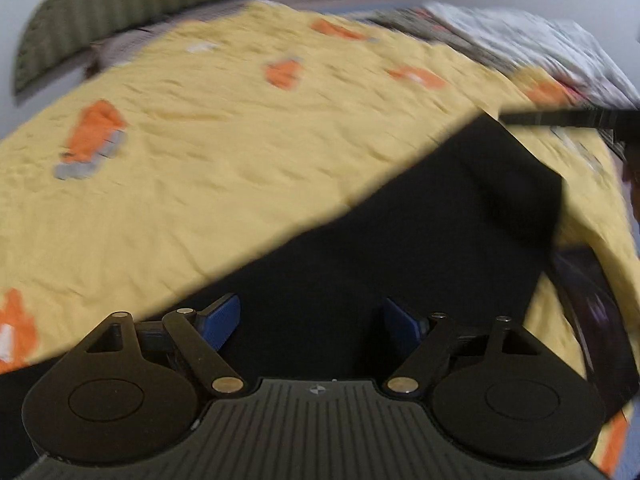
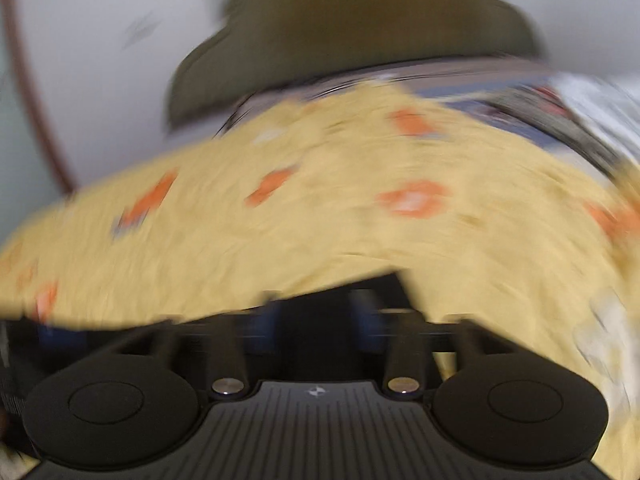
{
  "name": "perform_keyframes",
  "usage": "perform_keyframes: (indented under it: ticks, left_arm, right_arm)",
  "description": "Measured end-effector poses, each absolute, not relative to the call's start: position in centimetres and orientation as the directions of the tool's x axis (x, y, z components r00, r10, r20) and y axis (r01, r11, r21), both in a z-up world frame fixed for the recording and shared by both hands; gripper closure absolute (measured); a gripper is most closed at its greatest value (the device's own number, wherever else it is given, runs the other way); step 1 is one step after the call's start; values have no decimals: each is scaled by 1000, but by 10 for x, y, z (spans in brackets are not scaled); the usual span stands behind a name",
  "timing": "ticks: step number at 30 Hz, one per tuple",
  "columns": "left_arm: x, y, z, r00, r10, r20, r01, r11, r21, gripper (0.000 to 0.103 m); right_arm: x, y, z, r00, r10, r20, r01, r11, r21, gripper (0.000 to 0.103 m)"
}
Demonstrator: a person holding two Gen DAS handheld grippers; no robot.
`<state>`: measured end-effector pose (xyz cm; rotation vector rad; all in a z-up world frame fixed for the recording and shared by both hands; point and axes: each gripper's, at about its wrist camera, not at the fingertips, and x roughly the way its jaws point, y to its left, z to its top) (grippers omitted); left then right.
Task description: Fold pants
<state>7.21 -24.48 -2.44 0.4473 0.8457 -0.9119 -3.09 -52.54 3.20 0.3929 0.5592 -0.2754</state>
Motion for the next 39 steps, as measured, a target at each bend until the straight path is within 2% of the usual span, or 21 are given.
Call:
perform_keyframes:
  ticks: [1,3,5,8,11,15,21,22,23,25,27,30,33,37,39]
  left_arm:
    - [65,-247,-29,299,-512,-805,850,526,-19,21]
    - [49,-251,-36,307,-515,-800,870,493,16,16]
    - [35,-255,-35,347,-512,-786,877,474,79,18]
    - [26,-257,-22,378,-544,-749,877,469,101,16]
    - [21,-258,-13,418,-559,-716,866,483,128,16]
    - [23,-261,-12,427,-546,-721,857,499,130,16]
    - [31,-265,-16,376,-546,-749,853,519,50,16]
    - [32,-265,-16,371,-550,-748,853,521,40,16]
    - [32,-266,-16,372,-553,-745,851,524,36,16]
    - [35,-269,-13,383,-554,-740,844,535,37,16]
    - [40,-273,-9,383,-560,-735,837,547,20,16]
    - [57,-280,-2,329,-587,-740,820,567,-85,16]
    - [80,-288,5,211,-646,-733,778,565,-275,16]
    - [101,-301,17,90,-747,-659,706,515,-486,16]
    - [105,-308,21,57,-788,-613,682,479,-553,11]
  right_arm:
    - [-49,-533,29,826,-162,-539,387,859,335,25]
    - [-78,-545,20,842,-139,-521,403,804,437,25]
    - [-100,-551,8,853,-131,-505,423,739,524,25]
    - [-118,-554,-9,876,-85,-474,408,655,637,25]
    - [-124,-556,-21,878,-76,-472,419,598,683,25]
    - [-126,-558,-37,874,-63,-481,438,529,727,26]
    - [-112,-560,-42,892,-79,-445,421,507,752,26]
    - [-109,-561,-43,891,-89,-444,424,508,750,35]
    - [-106,-561,-44,884,-103,-456,442,507,740,59]
    - [-103,-562,-48,872,-113,-476,465,495,734,86]
    - [-105,-562,-52,878,-113,-464,456,486,745,92]
    - [-103,-542,-34,861,-178,-476,473,625,622,93]
    - [-94,-505,-4,840,-262,-475,459,810,365,93]
    - [-79,-448,23,838,-327,-438,370,929,15,93]
    - [-73,-425,28,845,-324,-425,314,945,-95,93]
